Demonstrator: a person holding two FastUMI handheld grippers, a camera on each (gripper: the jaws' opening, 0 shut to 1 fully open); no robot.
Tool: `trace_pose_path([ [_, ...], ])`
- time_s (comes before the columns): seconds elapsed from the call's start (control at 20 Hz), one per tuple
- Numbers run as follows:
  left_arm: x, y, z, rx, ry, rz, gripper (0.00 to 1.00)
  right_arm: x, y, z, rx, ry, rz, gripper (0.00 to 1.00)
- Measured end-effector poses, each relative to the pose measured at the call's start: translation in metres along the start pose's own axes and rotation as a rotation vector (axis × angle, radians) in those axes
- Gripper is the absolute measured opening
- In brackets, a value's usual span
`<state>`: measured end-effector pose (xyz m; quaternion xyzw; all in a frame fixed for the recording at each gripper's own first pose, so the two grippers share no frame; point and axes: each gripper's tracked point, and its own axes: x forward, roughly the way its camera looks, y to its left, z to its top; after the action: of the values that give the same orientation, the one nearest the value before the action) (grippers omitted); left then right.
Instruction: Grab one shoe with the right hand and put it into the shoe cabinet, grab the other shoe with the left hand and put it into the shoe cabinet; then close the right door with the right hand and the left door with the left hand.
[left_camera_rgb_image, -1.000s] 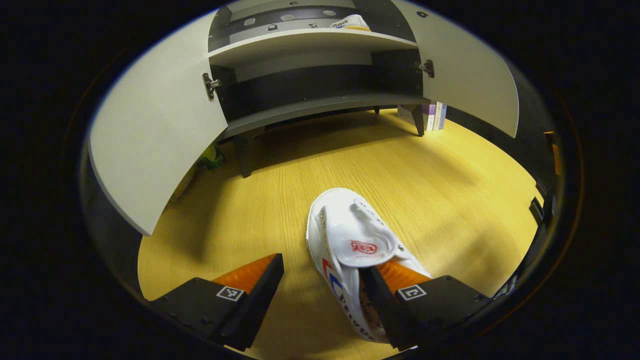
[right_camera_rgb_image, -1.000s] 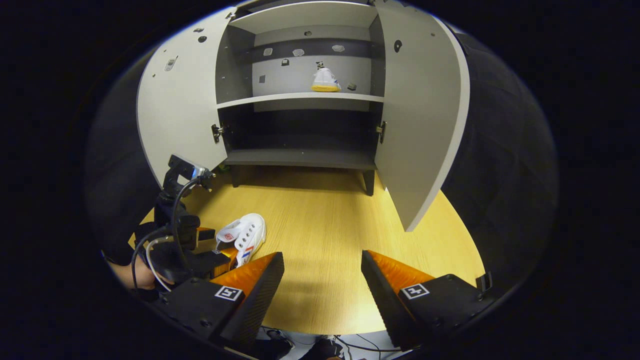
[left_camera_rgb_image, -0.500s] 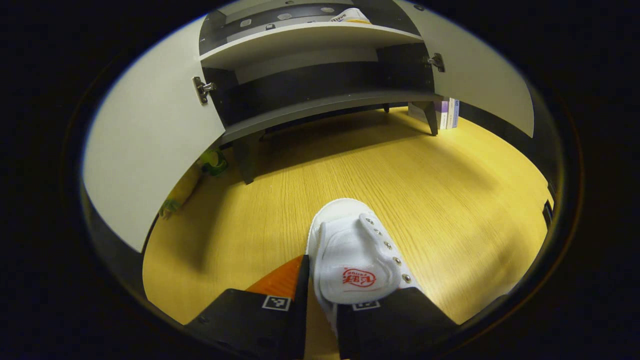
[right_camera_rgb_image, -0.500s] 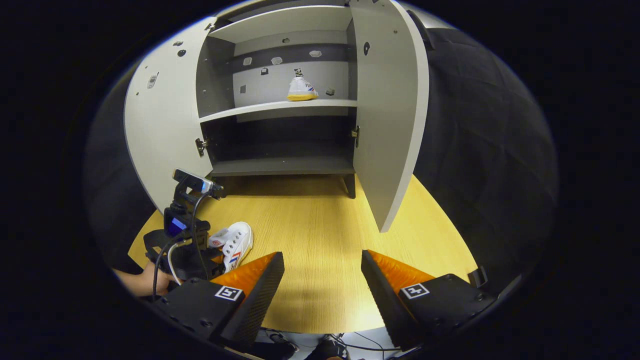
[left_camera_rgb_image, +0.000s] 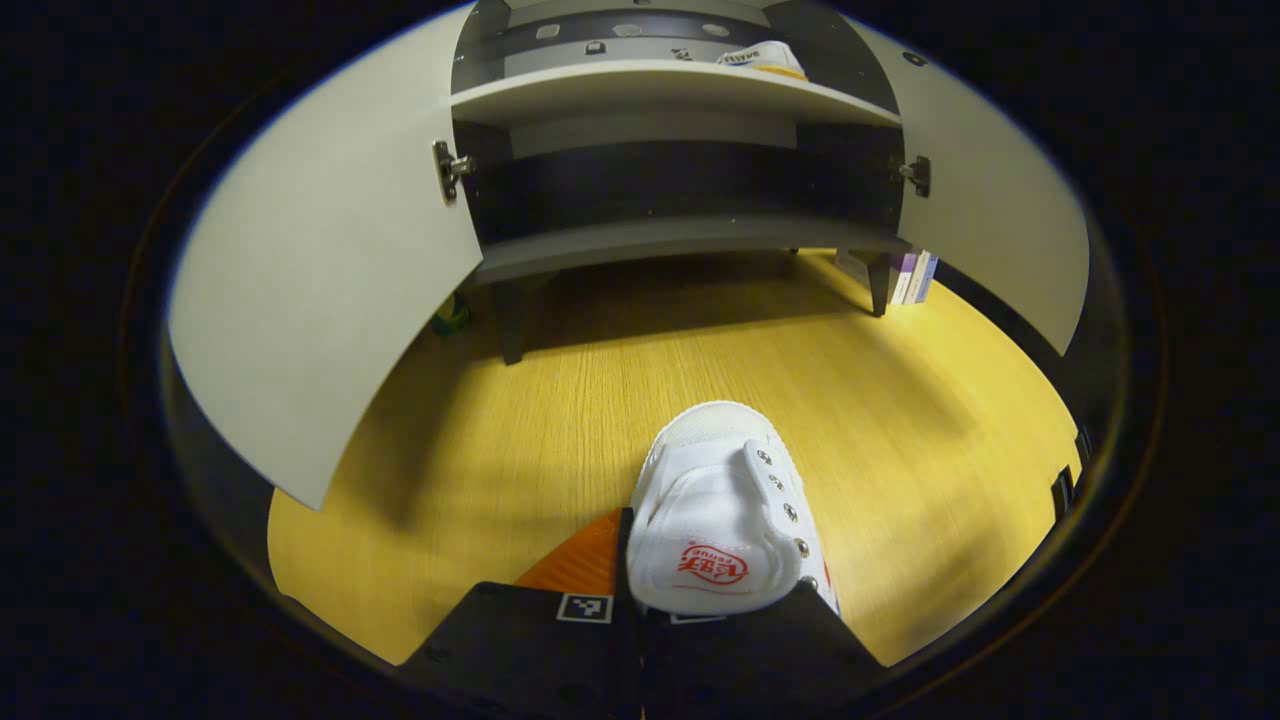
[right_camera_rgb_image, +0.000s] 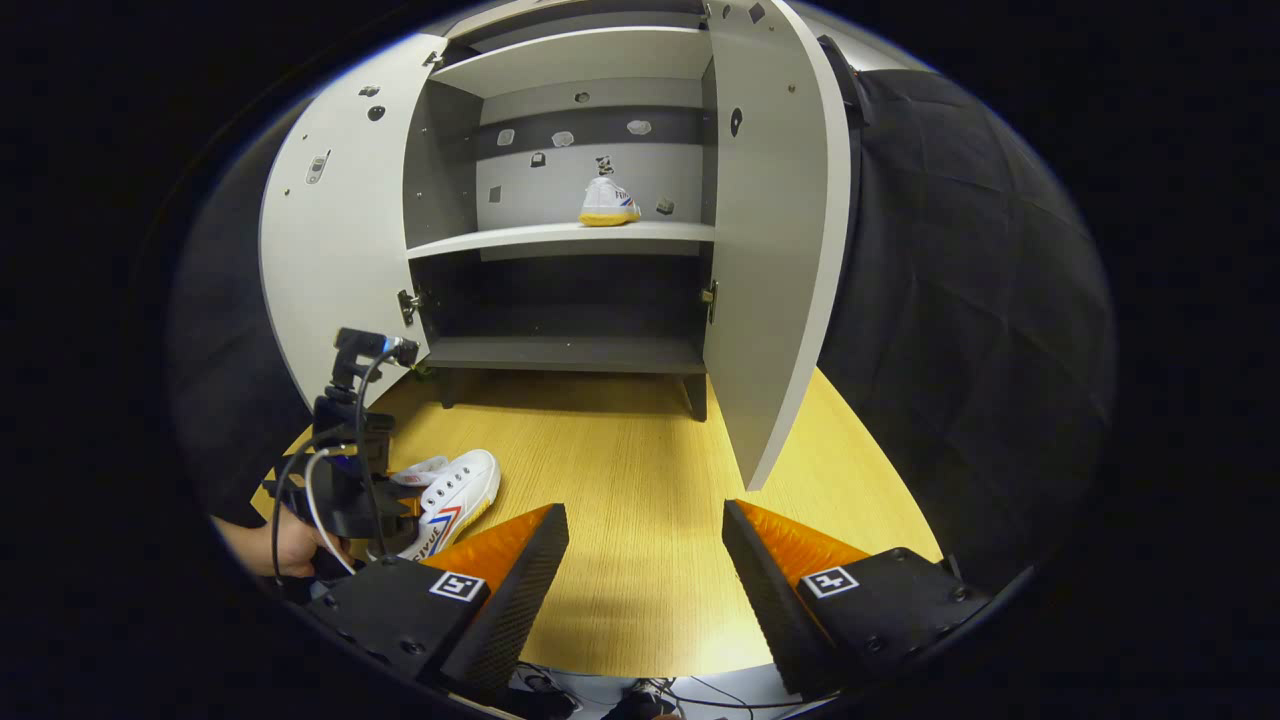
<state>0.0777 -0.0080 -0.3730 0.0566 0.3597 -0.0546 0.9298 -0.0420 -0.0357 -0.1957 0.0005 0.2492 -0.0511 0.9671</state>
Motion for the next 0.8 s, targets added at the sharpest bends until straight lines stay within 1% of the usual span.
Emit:
trace_pose_path([
  [0.1,-0.02,-0.002,0.032,0.006,-0.051,0.004,0.06,0.0,0.0,0.004,-0.009,-0.017,0.012,0.99],
  [0.25,-0.052,-0.01,0.081,-0.006,-0.11,-0.013,0.05,-0.004,-0.001,0.008,-0.018,-0.039,0.035,0.99],
  [0.4,-0.08,-0.014,0.132,-0.036,-0.136,-0.029,0.05,-0.009,-0.005,0.019,-0.012,-0.079,0.056,0.99],
  [0.55,-0.1,-0.013,0.18,-0.054,-0.17,-0.034,0.05,-0.012,-0.01,0.024,-0.001,-0.09,0.076,0.99],
  [0.7,-0.115,-0.001,0.241,-0.065,-0.252,-0.01,0.06,-0.015,-0.011,0.036,0.0,-0.129,0.096,0.99],
  [0.8,-0.119,0.008,0.285,-0.041,-0.309,0.008,0.05,-0.013,-0.015,0.033,-0.007,-0.148,0.092,0.99],
])
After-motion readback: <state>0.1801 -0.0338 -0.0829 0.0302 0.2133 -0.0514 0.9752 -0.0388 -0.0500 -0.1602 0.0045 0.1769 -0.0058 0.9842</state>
